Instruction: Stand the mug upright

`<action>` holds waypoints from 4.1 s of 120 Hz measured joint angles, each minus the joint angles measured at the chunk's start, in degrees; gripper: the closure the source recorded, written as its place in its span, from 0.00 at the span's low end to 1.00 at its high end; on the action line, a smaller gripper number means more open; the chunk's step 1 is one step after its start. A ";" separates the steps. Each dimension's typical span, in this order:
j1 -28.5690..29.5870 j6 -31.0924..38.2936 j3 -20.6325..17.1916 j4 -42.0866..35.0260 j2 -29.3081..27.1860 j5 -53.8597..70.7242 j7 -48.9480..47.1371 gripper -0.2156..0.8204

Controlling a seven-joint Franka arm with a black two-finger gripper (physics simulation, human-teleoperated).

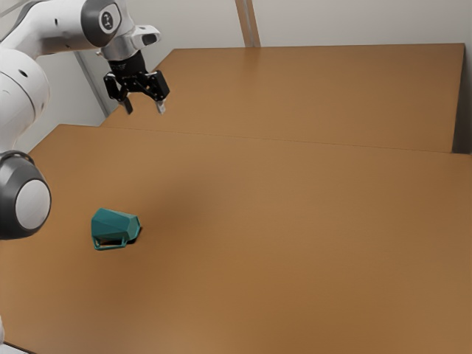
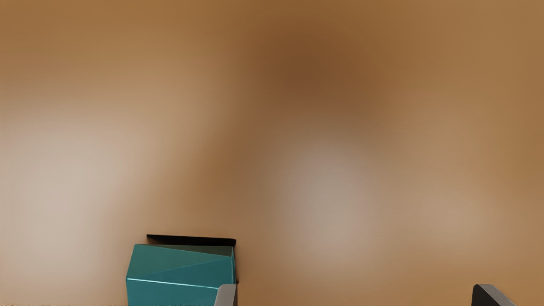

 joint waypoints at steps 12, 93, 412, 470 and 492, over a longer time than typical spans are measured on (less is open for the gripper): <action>-0.10 -0.08 0.24 0.03 -0.06 0.22 -0.30 0.21; 3.68 1.38 15.58 -32.43 -18.98 -9.69 4.78 0.21; 10.19 1.62 22.34 -43.00 4.71 -49.93 63.90 0.38; 10.07 0.26 22.35 -43.06 4.19 -51.50 64.41 0.71; 9.67 -0.43 22.35 -42.54 3.39 -51.53 64.37 0.84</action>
